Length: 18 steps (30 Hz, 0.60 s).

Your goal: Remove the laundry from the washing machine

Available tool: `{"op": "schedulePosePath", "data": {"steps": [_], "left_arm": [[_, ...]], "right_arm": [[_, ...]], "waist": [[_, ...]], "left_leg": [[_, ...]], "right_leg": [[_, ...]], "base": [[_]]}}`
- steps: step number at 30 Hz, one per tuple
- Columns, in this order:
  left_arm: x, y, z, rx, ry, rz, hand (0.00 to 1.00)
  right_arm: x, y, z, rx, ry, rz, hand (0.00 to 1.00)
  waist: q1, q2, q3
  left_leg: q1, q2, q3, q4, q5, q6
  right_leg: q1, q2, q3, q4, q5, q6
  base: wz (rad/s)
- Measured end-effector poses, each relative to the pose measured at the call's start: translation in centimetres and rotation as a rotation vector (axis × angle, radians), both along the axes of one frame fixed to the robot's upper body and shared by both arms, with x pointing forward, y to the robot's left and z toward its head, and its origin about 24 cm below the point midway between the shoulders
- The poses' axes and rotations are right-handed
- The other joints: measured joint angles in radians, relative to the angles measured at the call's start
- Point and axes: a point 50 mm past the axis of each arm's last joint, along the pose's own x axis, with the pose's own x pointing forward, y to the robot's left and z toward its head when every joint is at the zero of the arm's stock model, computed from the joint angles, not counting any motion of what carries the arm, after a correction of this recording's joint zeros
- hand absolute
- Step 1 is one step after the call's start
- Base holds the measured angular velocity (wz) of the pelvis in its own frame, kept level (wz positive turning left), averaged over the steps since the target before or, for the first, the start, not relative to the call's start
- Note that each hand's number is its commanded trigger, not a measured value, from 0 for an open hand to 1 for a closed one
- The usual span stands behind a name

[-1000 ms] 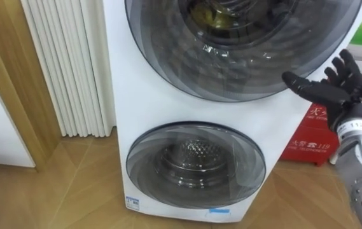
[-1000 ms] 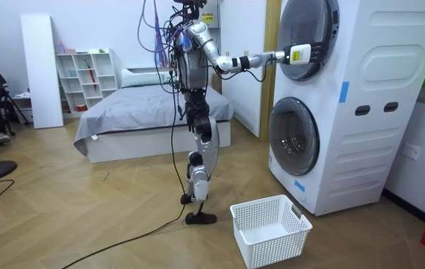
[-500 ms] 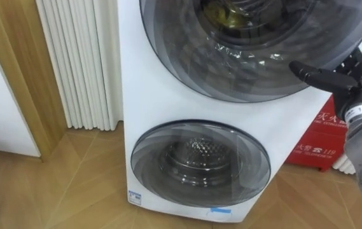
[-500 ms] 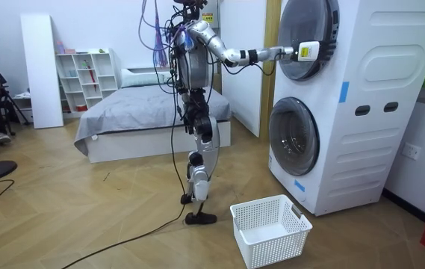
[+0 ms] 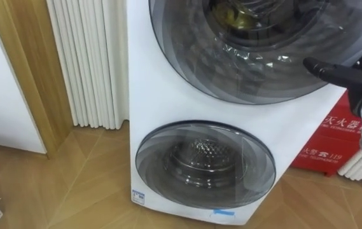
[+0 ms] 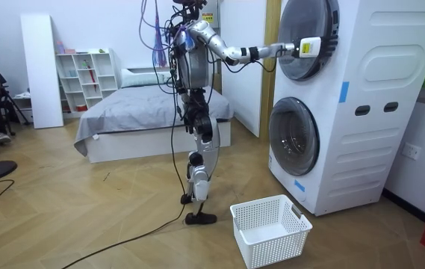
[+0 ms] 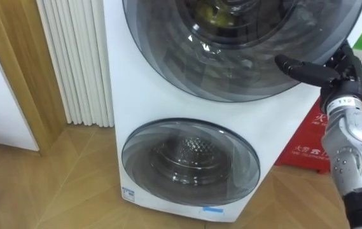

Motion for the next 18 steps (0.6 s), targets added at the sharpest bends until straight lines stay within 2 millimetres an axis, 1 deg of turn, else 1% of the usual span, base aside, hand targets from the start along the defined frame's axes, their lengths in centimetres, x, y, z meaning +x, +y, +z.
{"op": "schedulePosePath", "data": {"steps": [4, 6, 10, 11, 12, 15, 16, 18], "left_arm": [[0.0, 0.3, 0.1, 0.006, -0.001, -0.003, 0.0], [0.3, 0.5, 0.2, 0.013, -0.006, -0.006, 0.0], [0.3, 0.6, 0.2, 0.011, -0.004, -0.011, 0.0], [0.5, 0.5, 0.2, 0.009, -0.006, -0.014, 0.0], [0.6, 0.5, 0.2, 0.006, -0.009, -0.016, 0.0], [1.0, 0.2, 0.1, 0.0, -0.013, -0.035, 0.0], [1.0, 0.2, 0.1, -0.002, -0.013, -0.036, 0.0], [1.0, 0.0, 0.1, -0.007, -0.012, -0.051, 0.0]], "right_arm": [[0.1, 0.5, 0.4, -0.024, -0.01, 0.021, 0.0], [0.2, 1.2, 1.1, -0.091, -0.025, 0.036, 0.0], [0.2, 2.1, 2.0, -0.158, -0.053, 0.057, 0.0], [-0.1, 2.5, 2.3, -0.181, -0.064, 0.064, 0.0], [-0.9, 2.8, 2.4, -0.214, -0.085, 0.066, 0.0], [-2.6, 3.6, 2.3, -0.257, -0.122, 0.099, 0.0], [-2.8, 3.8, 2.3, -0.263, -0.128, 0.106, 0.0], [-3.1, 4.9, 2.5, -0.272, -0.154, 0.132, 0.0]], "waist": [[-0.001, 0.0, 0.0], [0.0, 0.001, -0.0003], [-0.001, 0.001, -0.0005], [-0.006, 0.003, -0.0003], [-0.008, 0.005, -0.0008], [-0.008, 0.013, -0.0003], [-0.008, 0.015, -0.0002], [-0.008, 0.022, 0.0005]], "left_leg": [[0.002, 0.0, 0.005, 0.0, 0.0, 0.0], [0.002, 0.002, 0.016, -0.002, 0.002, -0.002], [0.001, 0.005, 0.037, -0.003, 0.002, -0.003], [-0.003, 0.005, 0.038, -0.004, 0.002, -0.003], [-0.005, 0.005, 0.039, -0.006, 0.003, -0.004], [0.003, 0.006, 0.041, -0.008, 0.003, -0.004], [0.005, 0.006, 0.041, -0.009, 0.003, -0.004], [0.006, 0.006, 0.042, -0.009, 0.003, -0.004]], "right_leg": [[-0.005, 0.0, 0.002, 0.0, 0.0, 0.0], [-0.014, 0.002, 0.016, 0.001, 0.0, 0.0], [-0.028, 0.004, 0.039, 0.001, -0.003, -0.005], [-0.032, 0.005, 0.04, 0.001, -0.003, -0.005], [-0.034, 0.005, 0.042, 0.001, -0.003, -0.005], [-0.035, 0.005, 0.053, 0.001, -0.005, -0.008], [-0.035, 0.005, 0.058, 0.001, -0.005, -0.008], [-0.036, 0.008, 0.077, 0.001, -0.005, -0.009]], "base": [[-0.07], [-0.19], [-0.22], [-0.1], [-0.07], [-0.17], [-0.26], [-0.27]]}}
